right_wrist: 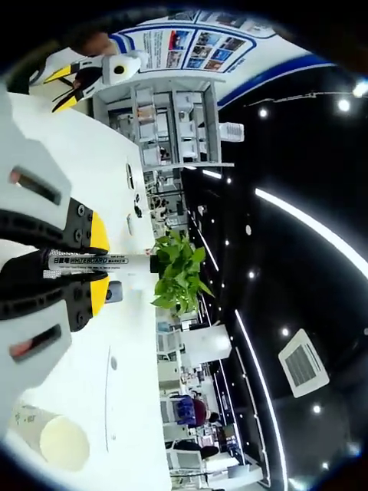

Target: Place the scattered laser pointers and whiteboard markers into the pen holder and stack the scattered paper cups together

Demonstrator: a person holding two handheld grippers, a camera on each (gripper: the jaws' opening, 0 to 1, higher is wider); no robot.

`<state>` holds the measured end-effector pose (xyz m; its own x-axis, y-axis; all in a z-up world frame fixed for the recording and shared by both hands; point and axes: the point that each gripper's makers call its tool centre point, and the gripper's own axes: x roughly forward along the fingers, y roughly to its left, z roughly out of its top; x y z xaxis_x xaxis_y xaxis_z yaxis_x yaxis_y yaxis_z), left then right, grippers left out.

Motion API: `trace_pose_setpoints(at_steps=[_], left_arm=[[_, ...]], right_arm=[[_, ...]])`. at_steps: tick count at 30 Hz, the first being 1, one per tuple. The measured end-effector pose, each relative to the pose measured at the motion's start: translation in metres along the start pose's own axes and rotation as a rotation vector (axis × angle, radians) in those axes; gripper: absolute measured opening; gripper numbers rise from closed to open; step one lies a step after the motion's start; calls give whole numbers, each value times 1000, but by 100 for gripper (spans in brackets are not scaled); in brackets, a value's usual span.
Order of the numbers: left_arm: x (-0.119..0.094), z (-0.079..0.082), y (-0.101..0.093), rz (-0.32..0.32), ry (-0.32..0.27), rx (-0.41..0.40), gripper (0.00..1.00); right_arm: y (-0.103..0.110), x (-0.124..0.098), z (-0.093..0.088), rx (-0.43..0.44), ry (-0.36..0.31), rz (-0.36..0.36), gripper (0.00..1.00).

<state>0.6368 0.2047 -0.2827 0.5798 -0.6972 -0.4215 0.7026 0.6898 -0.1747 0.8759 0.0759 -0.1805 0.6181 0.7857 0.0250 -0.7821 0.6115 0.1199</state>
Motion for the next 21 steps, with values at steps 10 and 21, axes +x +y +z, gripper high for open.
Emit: trace_pose_setpoints(at_steps=[10,21], left_arm=[[0,-1,-1,1,3,-1,43],[0,-2,-3,-1,5,-2,43]], right_arm=[[4,-1,-14,-2,52,4,14],[9,1,-21,22,79,21,17]])
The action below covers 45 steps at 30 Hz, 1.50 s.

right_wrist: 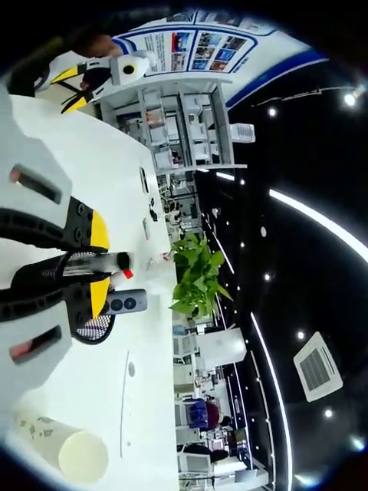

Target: Place the scattered laser pointers and whiteboard markers into the pen holder and stack the scattered paper cups together

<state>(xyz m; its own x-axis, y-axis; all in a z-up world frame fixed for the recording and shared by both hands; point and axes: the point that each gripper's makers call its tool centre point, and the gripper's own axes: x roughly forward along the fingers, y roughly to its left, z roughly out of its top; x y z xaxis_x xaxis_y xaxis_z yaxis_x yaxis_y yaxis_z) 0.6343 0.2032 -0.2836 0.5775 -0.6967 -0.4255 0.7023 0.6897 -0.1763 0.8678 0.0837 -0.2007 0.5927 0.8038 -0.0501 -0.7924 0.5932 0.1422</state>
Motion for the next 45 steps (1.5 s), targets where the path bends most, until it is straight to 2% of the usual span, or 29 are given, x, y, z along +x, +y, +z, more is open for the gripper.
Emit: trace_pose_setpoints(at_steps=[3,23,30,45], left_arm=[[0,0,0,1,-1,-1,43],[0,0,-1,-2,1,2,43],[0,0,-2,-2,2,4,43],[3,5,-6,-11,5,19,43]], right_arm=[[-1,0,1,10,-3,-4,25],[-14,-12,10,-13,-34,-79,33],[-17,-20,7,-55,-17,-102,36],[-24,-37,1,-69,-2,-129,41]])
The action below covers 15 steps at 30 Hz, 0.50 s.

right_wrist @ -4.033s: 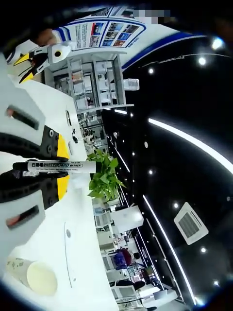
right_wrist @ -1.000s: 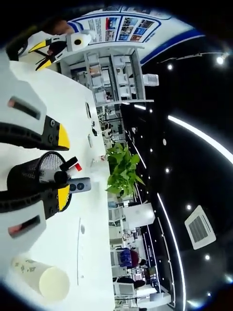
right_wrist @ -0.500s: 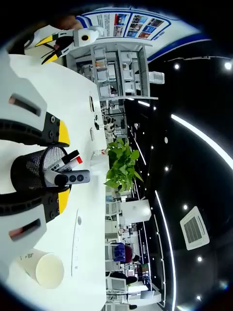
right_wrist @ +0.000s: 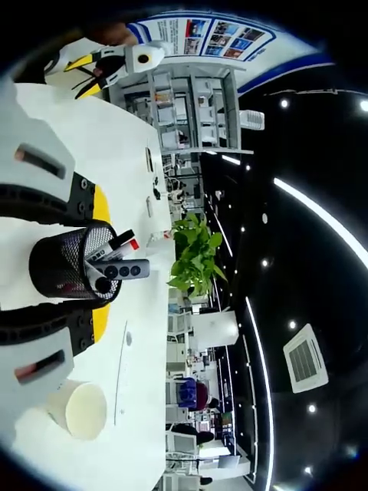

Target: Place the scattered laser pointers and whiteboard markers into the pen holder and stack the scattered paper cups together

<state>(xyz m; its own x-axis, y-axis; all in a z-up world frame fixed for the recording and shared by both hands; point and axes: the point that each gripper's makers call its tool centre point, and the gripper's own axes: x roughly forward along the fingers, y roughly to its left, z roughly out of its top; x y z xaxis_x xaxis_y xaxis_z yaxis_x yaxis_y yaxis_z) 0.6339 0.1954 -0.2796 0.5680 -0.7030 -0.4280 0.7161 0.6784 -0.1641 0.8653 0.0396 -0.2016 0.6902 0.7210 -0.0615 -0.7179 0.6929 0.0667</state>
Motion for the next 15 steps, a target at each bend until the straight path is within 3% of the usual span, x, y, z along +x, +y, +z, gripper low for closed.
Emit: trace_pose_setpoints(at_steps=[12,15], left_arm=[[3,1,-1,2,-1,7,42],[0,8,4,25,-33,6,40]], right_arm=[[2,-14,-4,-20,6,-6,43],[-1,-19,-5,-25,4,-17,44]])
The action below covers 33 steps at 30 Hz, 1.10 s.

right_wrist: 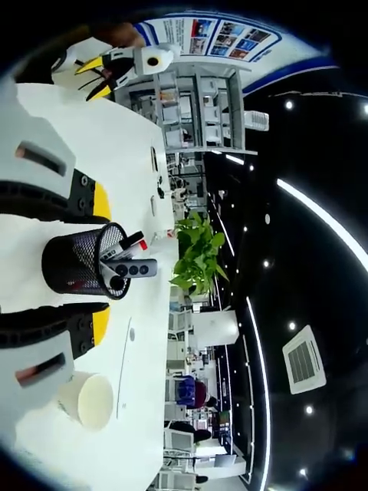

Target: Place the scattered laser pointers and whiteboard markers into the pen holder and stack the scattered paper cups together

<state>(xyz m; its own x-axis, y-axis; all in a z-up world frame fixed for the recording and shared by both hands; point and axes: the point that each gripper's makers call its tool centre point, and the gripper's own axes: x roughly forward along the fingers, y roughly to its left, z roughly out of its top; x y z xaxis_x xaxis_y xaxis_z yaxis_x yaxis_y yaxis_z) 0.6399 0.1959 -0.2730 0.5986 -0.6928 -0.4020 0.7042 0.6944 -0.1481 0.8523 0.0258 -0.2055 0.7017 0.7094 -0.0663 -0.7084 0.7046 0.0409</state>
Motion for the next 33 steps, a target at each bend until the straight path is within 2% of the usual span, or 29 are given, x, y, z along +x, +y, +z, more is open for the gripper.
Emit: trace_pose_setpoints(at_steps=[6,12,33], left_arm=[[0,3,4,12,-15,-12,40],[2,13,-6,-37,-75,-27,42],[6,12,-2,-40,-69,-36,43]], right_arm=[[-3,-4,-4,-1,4,-10,44],[-3,-8,-6,-34,21,-13,44],[-21,-35,-4,-144,76,-61,44]])
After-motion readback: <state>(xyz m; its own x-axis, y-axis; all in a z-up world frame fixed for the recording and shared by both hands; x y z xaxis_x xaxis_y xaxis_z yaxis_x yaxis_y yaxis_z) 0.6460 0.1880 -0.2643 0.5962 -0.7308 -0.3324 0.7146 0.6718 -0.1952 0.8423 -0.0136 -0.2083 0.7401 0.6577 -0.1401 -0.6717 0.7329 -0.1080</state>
